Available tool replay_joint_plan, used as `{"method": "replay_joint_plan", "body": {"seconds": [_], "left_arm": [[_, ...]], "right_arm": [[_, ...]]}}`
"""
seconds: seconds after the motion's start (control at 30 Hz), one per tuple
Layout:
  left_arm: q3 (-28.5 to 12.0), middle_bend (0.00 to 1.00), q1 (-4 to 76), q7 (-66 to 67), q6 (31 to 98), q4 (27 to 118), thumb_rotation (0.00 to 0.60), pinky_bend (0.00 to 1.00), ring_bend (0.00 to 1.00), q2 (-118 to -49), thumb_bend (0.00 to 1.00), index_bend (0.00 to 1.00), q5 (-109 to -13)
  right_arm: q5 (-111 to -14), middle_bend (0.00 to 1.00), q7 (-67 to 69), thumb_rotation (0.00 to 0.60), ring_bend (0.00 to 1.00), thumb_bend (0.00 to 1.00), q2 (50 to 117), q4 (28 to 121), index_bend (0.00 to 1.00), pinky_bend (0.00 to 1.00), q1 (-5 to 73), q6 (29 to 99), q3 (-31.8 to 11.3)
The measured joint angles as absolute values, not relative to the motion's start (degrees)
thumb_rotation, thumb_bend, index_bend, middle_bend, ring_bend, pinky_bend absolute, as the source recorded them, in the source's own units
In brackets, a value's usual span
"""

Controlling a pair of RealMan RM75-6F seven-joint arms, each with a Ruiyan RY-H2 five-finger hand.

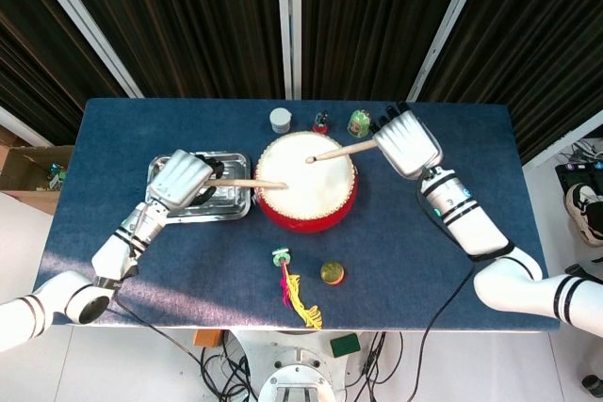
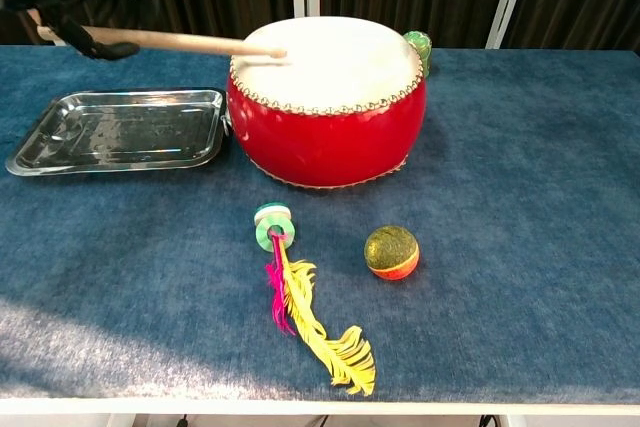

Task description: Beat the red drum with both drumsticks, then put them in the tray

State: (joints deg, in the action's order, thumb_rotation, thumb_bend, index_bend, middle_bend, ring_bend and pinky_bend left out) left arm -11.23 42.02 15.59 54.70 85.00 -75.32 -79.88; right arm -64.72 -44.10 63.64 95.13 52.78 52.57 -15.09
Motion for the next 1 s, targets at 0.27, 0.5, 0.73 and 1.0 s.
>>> {"method": "replay_joint_plan", "body": {"seconds": [0.27,0.5,0.73,1.0], "left_arm": [[-12.8,0.67,43.5,22.8,54.7,84.6,0.6,0.76,0.63,-76.8,0.61,0.68,-72.5],[-13.2,0.67,41.3,23.8,60.8,92.5,0.6,0.76,0.63,-70.6,0.61,0.68,-74.7],[-12.0,0.67,43.6,28.8,57.2,90.7,0.6,0.76,0.63,-73.6,0.61,0.68,-73.4],[-11.5,0.67,46.0,33.1,55.2,87.9,0.6,0.76,0.63,-76.7,0.61,0.68,-69.0]], "right_arm": [[-63.1,0.62,-46.8,0.6,0.35,0.82,64.0,94.2,0.69,0.34,53.9,50.2,-12.8],[-60.0,0.62,-54.7,0.6,0.35,0.82,68.9,89.3,0.69,0.34,57.2,46.8,-8.6],[-60.3,0.62,-51.5,0.6,0.35,0.82,67.4,92.0,0.7,0.34,57.0,51.2,-10.2],[-62.5,0.62,-46.8,0.6,0.35,0.82,63.1,96.0,0.7,0.34,55.3,54.1,-11.2]]}}
